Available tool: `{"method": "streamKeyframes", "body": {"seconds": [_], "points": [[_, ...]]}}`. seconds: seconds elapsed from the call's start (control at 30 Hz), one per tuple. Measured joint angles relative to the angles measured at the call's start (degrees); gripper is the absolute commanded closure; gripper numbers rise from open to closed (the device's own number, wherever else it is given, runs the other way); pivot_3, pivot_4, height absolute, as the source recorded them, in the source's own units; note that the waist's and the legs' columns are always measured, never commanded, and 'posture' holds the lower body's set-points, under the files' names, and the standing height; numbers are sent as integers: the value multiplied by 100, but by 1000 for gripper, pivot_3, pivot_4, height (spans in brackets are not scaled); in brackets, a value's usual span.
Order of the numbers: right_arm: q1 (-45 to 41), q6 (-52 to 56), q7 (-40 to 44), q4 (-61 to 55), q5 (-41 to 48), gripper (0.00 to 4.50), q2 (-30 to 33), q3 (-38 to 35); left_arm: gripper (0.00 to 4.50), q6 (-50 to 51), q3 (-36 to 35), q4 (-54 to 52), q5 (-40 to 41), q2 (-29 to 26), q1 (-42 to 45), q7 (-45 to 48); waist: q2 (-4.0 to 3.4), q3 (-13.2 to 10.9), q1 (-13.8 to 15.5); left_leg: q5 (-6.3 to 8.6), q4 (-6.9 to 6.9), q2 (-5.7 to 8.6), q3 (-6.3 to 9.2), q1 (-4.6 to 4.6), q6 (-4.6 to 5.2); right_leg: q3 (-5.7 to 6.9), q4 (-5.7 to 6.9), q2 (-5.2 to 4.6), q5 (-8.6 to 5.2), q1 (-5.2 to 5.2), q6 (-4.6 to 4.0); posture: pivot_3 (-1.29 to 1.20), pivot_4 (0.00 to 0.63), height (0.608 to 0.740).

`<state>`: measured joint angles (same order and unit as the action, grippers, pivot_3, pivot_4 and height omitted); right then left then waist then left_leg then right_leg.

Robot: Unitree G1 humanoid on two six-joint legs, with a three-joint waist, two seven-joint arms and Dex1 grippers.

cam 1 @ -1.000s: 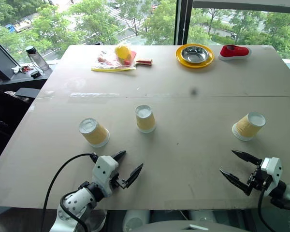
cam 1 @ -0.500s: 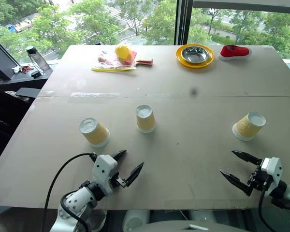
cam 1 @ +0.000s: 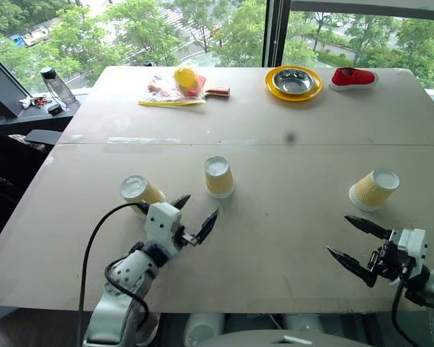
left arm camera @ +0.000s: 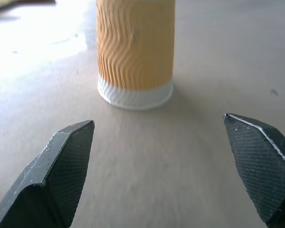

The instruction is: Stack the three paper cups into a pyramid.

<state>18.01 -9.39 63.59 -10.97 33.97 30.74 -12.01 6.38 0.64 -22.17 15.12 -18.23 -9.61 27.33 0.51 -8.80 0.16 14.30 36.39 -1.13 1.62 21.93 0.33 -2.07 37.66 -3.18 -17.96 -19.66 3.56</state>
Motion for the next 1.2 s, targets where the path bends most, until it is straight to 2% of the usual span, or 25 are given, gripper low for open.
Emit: {"method": "streamKeyframes", "body": {"seconds": [0.33,0.77,0.83,1.2], "points": [[-504,558,-239,-766,268,0,-1,169,28,67,299,710,-600,582,1201,-669,4,-2,-25,-1,1,6,17,8,-1,36,-1,7,-1,-1,3,0,150,740],[-434,549,-224,-796,261,0,-49,215,28,-220,210,1491,-820,829,1657,-962,4,-3,-21,-1,4,10,23,10,-1,43,2,4,-1,-1,4,0,150,740],[-432,548,-226,-796,275,0,-73,213,533,-258,212,1537,-820,844,1658,-960,5,-3,-21,-1,4,10,24,10,-1,44,2,5,-1,-1,4,0,150,740],[-467,564,-360,-800,410,0,-237,203,533,-346,212,1618,-820,843,1699,-913,5,-3,-22,-1,4,10,25,10,-1,45,3,5,-1,-1,4,0,150,740]]}}
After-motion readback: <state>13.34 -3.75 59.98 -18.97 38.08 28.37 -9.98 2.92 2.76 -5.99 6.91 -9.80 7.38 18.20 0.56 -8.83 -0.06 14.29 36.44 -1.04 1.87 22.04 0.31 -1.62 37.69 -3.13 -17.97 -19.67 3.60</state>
